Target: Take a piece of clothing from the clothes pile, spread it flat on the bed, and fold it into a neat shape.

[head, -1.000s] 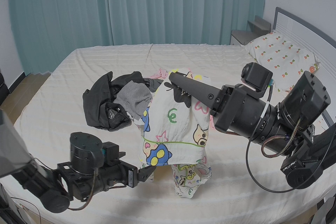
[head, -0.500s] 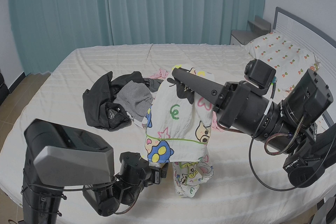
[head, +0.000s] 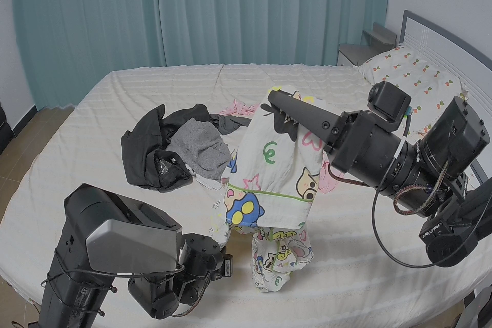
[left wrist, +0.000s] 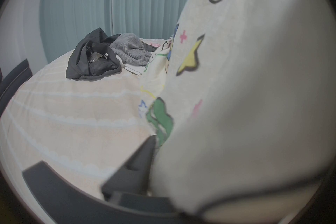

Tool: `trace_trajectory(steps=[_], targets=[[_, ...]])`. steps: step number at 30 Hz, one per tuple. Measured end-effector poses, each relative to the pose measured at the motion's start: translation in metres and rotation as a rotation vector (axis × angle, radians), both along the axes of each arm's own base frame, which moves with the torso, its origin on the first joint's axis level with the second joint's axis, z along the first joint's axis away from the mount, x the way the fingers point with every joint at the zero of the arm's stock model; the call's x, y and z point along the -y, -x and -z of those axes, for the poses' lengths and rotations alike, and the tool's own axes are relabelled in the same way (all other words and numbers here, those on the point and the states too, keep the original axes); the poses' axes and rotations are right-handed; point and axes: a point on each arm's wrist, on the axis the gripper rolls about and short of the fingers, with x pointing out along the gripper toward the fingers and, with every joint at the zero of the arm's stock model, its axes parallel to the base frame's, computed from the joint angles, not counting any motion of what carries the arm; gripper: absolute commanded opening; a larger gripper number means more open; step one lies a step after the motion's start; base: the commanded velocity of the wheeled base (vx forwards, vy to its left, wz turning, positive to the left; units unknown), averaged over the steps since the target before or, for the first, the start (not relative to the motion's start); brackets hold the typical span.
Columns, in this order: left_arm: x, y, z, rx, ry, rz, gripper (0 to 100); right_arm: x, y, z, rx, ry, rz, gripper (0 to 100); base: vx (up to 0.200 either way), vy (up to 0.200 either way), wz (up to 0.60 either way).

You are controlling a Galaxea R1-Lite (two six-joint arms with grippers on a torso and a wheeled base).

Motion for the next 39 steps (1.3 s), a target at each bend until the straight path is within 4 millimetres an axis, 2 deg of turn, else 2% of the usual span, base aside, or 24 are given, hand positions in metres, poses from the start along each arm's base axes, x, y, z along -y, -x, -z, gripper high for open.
trace_trajectory(steps=[5, 12, 15, 21, 26, 29, 34, 39], targets=[[-0.007, 0.002, -0.005, 0.033, 0.042, -0.022, 0, 0.015, -0.01, 0.009, -0.027, 0.022, 0.06, 0, 0.0, 0.0, 0.0], [-0.023, 0.003, -0.027, 0.095, 0.097, -0.063, 0, 0.045, -0.034, 0.029, -0.09, 0.067, 0.189, 0, 0.0, 0.0, 0.0], [-0.027, 0.0, -0.049, 0.148, 0.141, -0.08, 0, 0.059, -0.046, 0.037, -0.115, 0.079, 0.254, 0, 0.0, 0.0, 0.0], [-0.036, -0.006, -0.111, 0.31, 0.248, -0.115, 0, 0.08, -0.075, 0.043, -0.144, 0.075, 0.4, 0, 0.0, 0.0, 0.0], [-0.042, -0.006, -0.161, 0.432, 0.328, -0.129, 0, 0.08, -0.096, 0.024, -0.104, 0.019, 0.5, 0, 0.0, 0.0, 0.0], [-0.044, -0.004, -0.192, 0.497, 0.374, -0.132, 0, 0.076, -0.099, 0.01, -0.068, -0.014, 0.523, 0, 0.0, 0.0, 0.0], [-0.043, 0.001, -0.242, 0.597, 0.448, -0.119, 0, 0.07, -0.091, -0.021, 0.028, -0.052, 0.527, 0, 0.0, 0.0, 0.0], [-0.046, 0.012, -0.282, 0.694, 0.516, -0.116, 0, 0.069, -0.07, -0.054, 0.101, -0.096, 0.507, 0, 0.0, 0.0, 0.0]])
